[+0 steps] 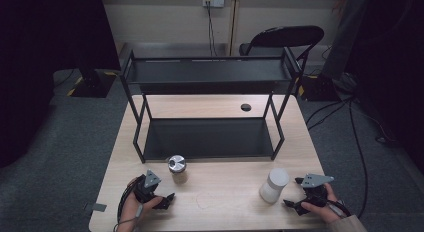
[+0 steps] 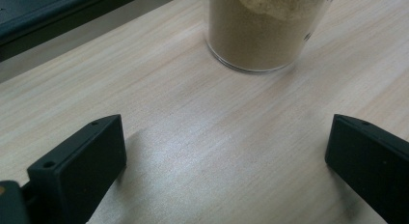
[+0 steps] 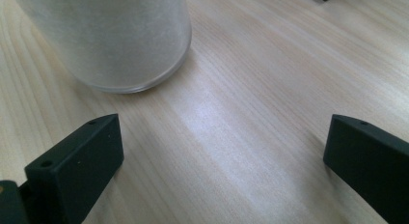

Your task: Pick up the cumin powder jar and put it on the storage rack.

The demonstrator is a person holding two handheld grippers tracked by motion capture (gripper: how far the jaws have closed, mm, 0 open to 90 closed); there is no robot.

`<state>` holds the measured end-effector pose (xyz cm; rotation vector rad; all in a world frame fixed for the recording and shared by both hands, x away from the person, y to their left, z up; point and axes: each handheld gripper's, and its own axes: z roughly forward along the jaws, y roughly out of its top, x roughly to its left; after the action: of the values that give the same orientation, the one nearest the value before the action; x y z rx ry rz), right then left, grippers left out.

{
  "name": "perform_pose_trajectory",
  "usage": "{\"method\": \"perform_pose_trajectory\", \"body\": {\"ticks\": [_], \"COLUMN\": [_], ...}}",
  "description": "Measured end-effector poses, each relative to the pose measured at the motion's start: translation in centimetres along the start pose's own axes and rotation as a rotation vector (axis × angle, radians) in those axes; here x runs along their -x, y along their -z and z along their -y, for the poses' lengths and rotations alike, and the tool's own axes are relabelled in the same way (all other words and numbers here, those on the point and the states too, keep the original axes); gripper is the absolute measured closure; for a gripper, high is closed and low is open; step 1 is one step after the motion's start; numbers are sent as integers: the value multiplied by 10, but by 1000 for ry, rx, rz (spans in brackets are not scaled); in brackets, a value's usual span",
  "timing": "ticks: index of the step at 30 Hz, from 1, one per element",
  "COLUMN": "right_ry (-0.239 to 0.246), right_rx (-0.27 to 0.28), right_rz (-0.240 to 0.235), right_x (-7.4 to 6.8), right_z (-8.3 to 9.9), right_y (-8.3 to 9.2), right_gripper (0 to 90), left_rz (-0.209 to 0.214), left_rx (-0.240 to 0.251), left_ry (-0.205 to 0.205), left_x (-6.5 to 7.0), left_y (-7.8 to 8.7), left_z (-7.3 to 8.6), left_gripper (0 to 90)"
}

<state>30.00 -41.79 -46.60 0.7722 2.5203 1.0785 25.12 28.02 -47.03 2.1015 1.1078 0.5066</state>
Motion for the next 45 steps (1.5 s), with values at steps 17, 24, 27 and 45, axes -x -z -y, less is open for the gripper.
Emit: {"method": "perform_pose_trajectory", "body": {"ticks": [17,24,27,45], "right_ry": [-1,-1,0,-1], "right_rx": [0,0,0,1], "right_rz": [0,0,0,0], "right_x": [0,0,0,0], "right_z": [0,0,0,0], "right_y": [0,0,0,0], "right_gripper": [0,0,0,0], "left_rz": [-10,-13,-8,53], "left_rx": [-11,-9,-3,62], "left_ry": [8,14,21,17], "left_x": [2,3,1,-1], "left_y": [0,0,0,6], "left_z": [-3,-3,-2,-13], "left_gripper": [0,0,16,13]}}
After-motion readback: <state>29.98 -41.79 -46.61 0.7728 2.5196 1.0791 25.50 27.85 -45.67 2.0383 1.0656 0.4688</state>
